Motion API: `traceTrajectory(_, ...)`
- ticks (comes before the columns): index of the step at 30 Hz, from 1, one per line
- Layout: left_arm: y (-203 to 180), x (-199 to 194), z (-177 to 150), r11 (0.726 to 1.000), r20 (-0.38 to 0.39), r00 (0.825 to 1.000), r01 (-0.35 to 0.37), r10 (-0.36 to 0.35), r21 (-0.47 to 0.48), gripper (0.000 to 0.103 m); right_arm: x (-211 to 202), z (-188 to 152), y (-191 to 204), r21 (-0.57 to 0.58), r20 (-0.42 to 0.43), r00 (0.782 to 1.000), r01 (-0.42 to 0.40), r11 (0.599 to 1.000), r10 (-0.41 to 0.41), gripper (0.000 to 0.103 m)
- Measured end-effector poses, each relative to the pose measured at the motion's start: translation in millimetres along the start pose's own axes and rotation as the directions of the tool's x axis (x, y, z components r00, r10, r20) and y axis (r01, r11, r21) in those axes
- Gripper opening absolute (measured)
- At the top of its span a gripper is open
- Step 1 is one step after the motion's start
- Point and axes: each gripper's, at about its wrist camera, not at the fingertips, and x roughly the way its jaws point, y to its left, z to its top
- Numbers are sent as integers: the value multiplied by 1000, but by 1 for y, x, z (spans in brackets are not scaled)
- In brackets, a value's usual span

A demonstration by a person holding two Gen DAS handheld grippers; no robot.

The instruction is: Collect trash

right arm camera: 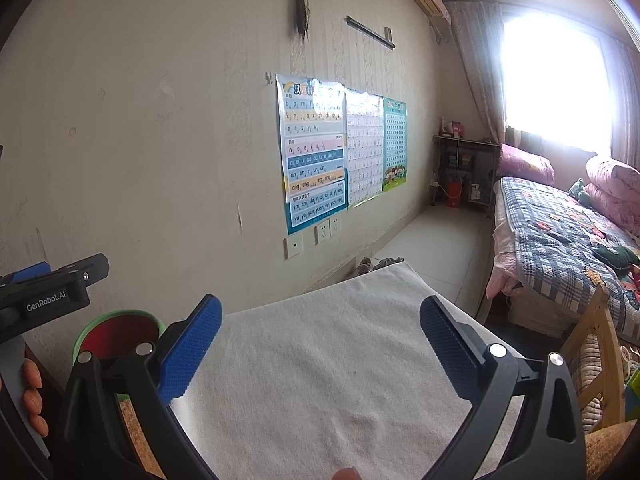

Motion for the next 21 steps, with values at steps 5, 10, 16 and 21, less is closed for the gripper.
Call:
traceTrajectory(5, 1, 1, -1, 1000, -5, 1000, -1, 1, -1, 98, 1, -3, -1, 1, -5, 1000, -2, 1000, 2, 96)
traceTrajectory(10, 1, 1, -1, 1000, -6, 1000, 0, 0, 0, 98, 1, -4, -2, 2, -7, 1000, -2, 1000, 2, 96)
traceTrajectory(16, 1, 2, -3, 1000, -12, 1000, 2, -2, 4, 98, 3, -7, -6, 2, -20, 1000, 2, 1000, -2, 96)
traceTrajectory(21, 1, 2, -2, 1000, -12, 1000, 4, -4, 5, 98, 4, -9, -9, 2, -26, 1000, 3, 1000, -3, 96)
